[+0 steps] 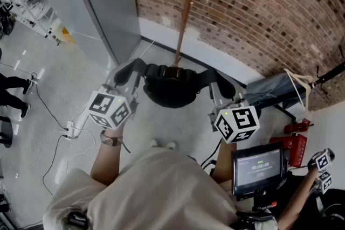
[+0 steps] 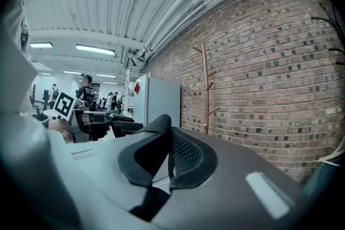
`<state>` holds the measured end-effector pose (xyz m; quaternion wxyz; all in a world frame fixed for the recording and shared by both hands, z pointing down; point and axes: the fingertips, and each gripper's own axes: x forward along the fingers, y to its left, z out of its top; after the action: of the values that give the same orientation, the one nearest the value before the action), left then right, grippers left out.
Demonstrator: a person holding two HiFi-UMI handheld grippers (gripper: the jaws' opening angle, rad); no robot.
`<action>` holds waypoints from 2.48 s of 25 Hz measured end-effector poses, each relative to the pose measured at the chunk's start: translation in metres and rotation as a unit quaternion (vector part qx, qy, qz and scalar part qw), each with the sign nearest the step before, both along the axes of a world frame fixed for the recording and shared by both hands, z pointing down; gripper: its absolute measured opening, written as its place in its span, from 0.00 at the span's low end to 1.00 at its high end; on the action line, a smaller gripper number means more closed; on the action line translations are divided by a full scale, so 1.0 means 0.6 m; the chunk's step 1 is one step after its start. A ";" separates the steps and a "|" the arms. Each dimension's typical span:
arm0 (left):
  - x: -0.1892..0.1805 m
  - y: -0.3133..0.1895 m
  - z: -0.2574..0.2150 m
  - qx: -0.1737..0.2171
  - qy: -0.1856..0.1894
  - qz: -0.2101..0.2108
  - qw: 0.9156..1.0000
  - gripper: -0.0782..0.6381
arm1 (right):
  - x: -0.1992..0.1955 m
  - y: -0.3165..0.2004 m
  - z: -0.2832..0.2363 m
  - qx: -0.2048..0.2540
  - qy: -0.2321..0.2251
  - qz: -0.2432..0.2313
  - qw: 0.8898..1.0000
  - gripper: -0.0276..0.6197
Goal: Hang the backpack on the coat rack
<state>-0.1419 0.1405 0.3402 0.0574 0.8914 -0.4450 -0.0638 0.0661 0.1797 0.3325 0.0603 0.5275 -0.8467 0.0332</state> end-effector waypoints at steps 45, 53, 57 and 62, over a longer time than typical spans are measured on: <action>0.102 -0.146 0.012 -0.018 0.033 0.018 0.999 0.12 | 0.105 -0.155 -0.022 0.028 -0.077 0.017 0.997 0.05; 0.113 -0.222 0.028 -0.038 0.039 0.039 0.998 0.12 | 0.115 -0.227 -0.018 0.026 -0.094 0.035 0.995 0.05; 0.110 -0.263 0.030 -0.044 0.042 0.047 0.997 0.12 | 0.114 -0.261 -0.022 0.038 -0.097 0.044 0.994 0.05; 0.102 -0.315 0.026 -0.047 0.041 0.056 0.996 0.12 | 0.111 -0.313 -0.022 0.026 -0.108 0.062 0.992 0.05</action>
<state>-0.0806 -0.0487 0.3555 0.1208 0.9080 -0.3938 -0.0760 0.1326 -0.0080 0.3193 -0.0479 0.5736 -0.8146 0.0715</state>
